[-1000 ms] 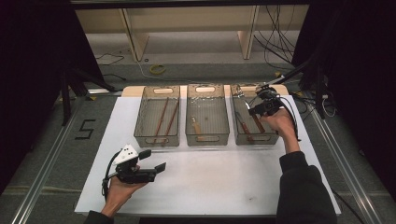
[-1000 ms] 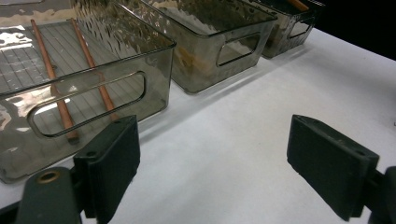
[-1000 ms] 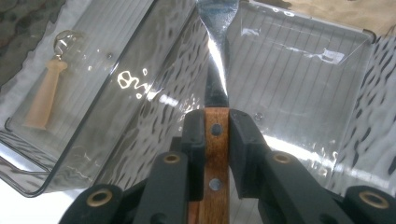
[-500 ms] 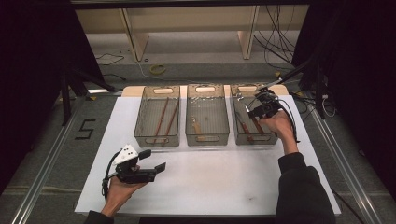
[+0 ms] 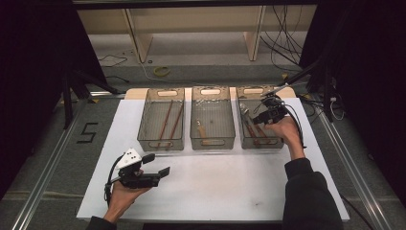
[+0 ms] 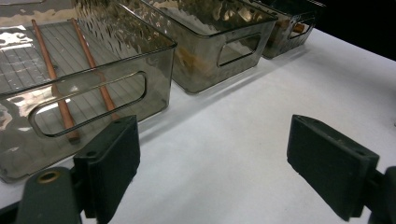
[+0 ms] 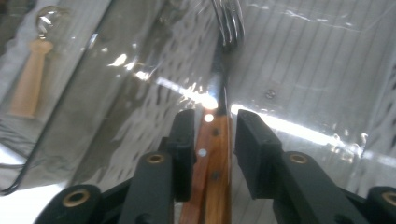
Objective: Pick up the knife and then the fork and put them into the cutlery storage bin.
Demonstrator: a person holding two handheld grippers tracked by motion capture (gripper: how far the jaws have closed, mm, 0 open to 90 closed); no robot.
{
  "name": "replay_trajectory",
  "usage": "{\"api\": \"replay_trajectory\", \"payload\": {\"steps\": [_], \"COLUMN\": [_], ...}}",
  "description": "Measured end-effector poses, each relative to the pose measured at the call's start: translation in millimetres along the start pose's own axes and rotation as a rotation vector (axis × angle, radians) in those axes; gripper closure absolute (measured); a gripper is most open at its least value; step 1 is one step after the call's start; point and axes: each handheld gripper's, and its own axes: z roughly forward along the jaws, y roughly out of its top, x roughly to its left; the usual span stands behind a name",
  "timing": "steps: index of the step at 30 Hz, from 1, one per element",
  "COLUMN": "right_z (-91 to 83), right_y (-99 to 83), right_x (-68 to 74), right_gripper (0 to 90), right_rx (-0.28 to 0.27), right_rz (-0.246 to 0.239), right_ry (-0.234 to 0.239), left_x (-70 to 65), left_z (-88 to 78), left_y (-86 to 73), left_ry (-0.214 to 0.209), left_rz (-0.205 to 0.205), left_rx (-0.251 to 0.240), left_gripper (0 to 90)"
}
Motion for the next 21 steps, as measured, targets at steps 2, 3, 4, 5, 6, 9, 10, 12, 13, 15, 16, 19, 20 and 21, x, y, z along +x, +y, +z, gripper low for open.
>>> {"api": "replay_trajectory", "payload": {"steps": [2,3,4,5,6,9,10,12,13,15,16,19,20,21], "right_z": [-3.1,-4.6,-6.3,-7.7,-9.0,-13.5,-15.2,-18.5,-19.4,-21.4,-22.5,-27.3,-29.2,-30.9], "right_y": [0.7,0.8,0.7,0.3,-0.1,-2.6,-3.7,-6.3,-7.6,-10.1,-11.3,-15.7,-17.4,-19.4], "right_x": [1.2,1.3,1.6,2.0,2.5,6.5,8.2,11.7,12.9,16.4,17.9,24.8,27.6,30.8], "right_gripper": [65.3,63.3,61.9,60.2,58.0,53.6,52.3,50.0,48.4,46.0,45.0,42.3,41.6,40.6], "right_rx": [-0.011,-0.018,-0.022,-0.029,-0.035,-0.058,-0.068,-0.097,-0.107,-0.119,-0.127,-0.153,-0.166,-0.179], "right_rz": [-0.002,-0.004,-0.002,-0.006,-0.011,-0.023,-0.030,-0.041,-0.048,-0.057,-0.062,-0.075,-0.082,-0.087], "right_ry": [-0.001,0.003,0.006,0.008,0.011,0.015,0.017,0.035,0.044,0.043,0.047,0.063,0.069,0.073], "left_x": [-0.2,-0.3,-0.3,-0.3,-0.2,-0.3,-0.2,-0.1,-0.2,-0.2,0.0,-0.3,-0.1,0.0], "left_z": [-0.1,-0.1,-0.2,-0.2,-0.2,-0.2,0.0,-0.1,-0.2,0.0,0.1,0.1,-0.1,0.0], "left_y": [0.1,0.1,0.1,0.1,0.1,0.1,0.1,0.1,0.1,0.1,0.1,0.1,0.0,-0.1], "left_ry": [0.000,0.000,0.000,0.000,0.000,0.000,0.000,-0.001,-0.001,-0.001,-0.002,-0.001,-0.001,-0.001], "left_rz": [0.002,0.002,0.002,0.002,0.001,0.002,0.001,0.007,0.007,0.007,0.009,0.003,0.006,0.006], "left_rx": [0.001,0.001,0.001,0.000,0.000,0.000,0.001,0.006,0.005,0.006,0.006,0.003,0.006,0.007], "left_gripper": [16.8,16.8,16.8,16.8,16.8,16.8,16.8,16.8,16.8,16.8,16.8,16.8,16.8,16.8]}}
